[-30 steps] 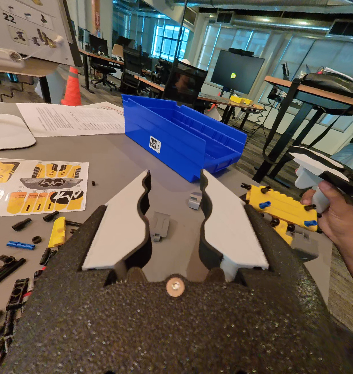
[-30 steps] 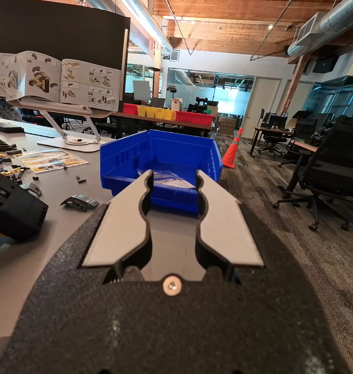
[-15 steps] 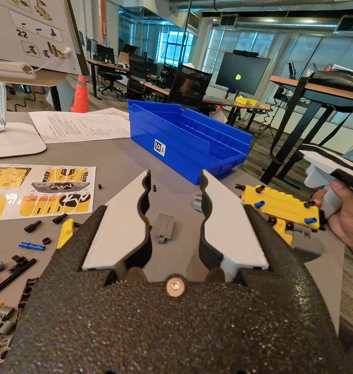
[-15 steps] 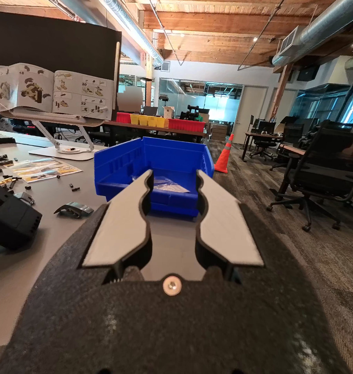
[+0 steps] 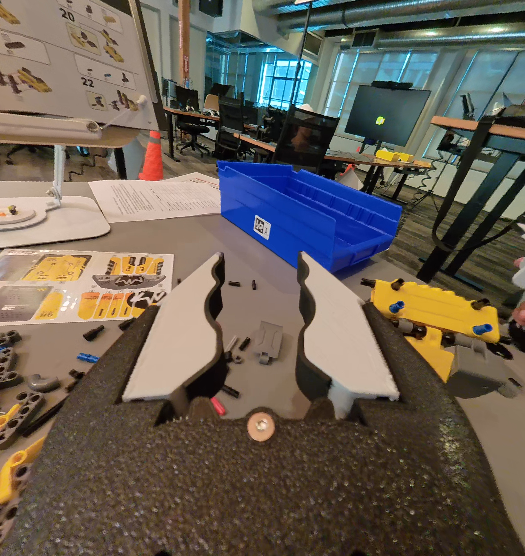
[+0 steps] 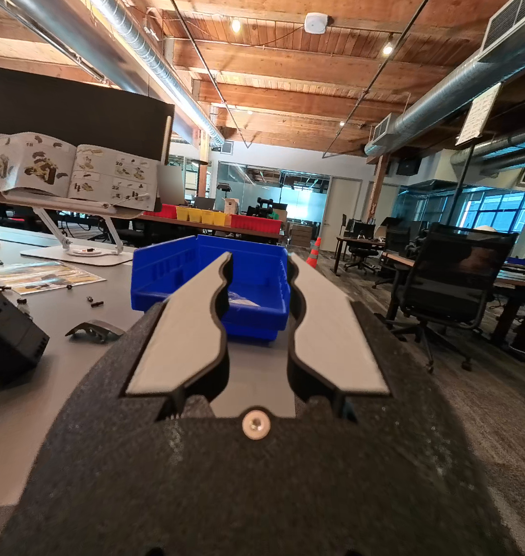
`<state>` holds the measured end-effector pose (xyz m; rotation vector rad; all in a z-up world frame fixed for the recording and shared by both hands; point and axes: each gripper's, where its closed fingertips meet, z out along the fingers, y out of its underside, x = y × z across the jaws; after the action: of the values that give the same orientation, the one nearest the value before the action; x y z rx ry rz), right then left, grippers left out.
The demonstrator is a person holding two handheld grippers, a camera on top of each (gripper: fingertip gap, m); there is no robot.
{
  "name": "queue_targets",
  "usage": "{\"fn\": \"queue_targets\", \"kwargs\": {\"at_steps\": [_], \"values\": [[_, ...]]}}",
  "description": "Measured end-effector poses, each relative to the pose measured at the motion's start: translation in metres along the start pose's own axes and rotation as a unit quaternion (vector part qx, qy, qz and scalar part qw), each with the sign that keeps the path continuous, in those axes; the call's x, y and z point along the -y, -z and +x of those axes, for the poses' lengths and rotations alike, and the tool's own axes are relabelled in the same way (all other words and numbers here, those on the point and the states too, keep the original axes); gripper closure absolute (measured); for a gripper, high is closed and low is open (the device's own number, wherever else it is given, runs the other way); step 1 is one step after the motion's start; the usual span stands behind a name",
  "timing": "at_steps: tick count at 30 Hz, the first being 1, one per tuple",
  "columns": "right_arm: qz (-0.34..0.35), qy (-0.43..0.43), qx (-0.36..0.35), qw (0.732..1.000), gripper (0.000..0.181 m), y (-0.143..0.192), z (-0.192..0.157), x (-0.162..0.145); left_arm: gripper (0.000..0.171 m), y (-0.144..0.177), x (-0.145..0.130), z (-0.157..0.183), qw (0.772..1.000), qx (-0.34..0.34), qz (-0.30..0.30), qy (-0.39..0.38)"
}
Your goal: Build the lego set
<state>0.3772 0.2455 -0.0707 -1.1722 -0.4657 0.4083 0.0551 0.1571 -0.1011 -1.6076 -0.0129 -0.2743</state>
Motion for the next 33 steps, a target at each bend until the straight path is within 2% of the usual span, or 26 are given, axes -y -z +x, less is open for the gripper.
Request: {"fn": "queue_targets", "kwargs": {"at_steps": [4, 7, 11, 13, 16, 19, 21, 23, 26, 30, 33], "values": [[-0.01, 0.02, 0.01, 1.0, 0.146, -0.002, -0.007, -0.003, 0.124, 0.002, -0.004, -0.011, 0.999, 0.008, -0.028, -0.021], [-0.009, 0.035, 0.008, 0.999, 0.146, -0.002, -0.01, -0.003, 0.124, 0.001, -0.012, -0.014, 0.998, -0.004, -0.054, 0.019], [0.023, 0.065, -0.043, 0.997, 0.145, 0.006, 0.0, 0.009, 0.126, -0.001, -0.02, -0.009, 0.993, -0.039, -0.074, 0.086], [0.025, 0.06, -0.042, 0.997, 0.143, 0.013, -0.007, 0.015, 0.126, -0.002, -0.028, -0.009, 0.989, -0.041, -0.099, 0.101], [-0.033, 0.018, 0.07, 0.997, 0.123, 0.017, -0.062, 0.018, 0.126, -0.003, -0.04, -0.005, 0.982, -0.052, -0.142, 0.117], [-0.091, -0.056, 0.2, 0.974, 0.094, 0.021, -0.139, 0.027, 0.126, -0.007, -0.059, -0.005, 0.973, -0.038, -0.187, 0.129], [-0.099, -0.087, 0.262, 0.956, 0.091, 0.024, -0.186, 0.037, 0.126, -0.011, -0.071, -0.004, 0.968, -0.019, -0.209, 0.136], [-0.119, -0.078, 0.303, 0.942, 0.091, 0.024, -0.222, 0.036, 0.126, -0.014, -0.08, 0.001, 0.963, -0.015, -0.233, 0.137], [-0.171, -0.005, 0.298, 0.939, 0.091, 0.016, -0.25, 0.014, 0.126, -0.018, -0.081, 0.004, 0.964, -0.004, -0.237, 0.119], [-0.2, 0.095, 0.263, 0.939, 0.09, 0.004, -0.263, -0.009, 0.126, -0.021, -0.086, 0.002, 0.964, 0.015, -0.252, 0.087], [-0.229, 0.126, 0.258, 0.93, 0.091, -0.001, -0.267, -0.025, 0.126, -0.022, -0.092, 0.002, 0.958, 0.016, -0.27, 0.091]]}}
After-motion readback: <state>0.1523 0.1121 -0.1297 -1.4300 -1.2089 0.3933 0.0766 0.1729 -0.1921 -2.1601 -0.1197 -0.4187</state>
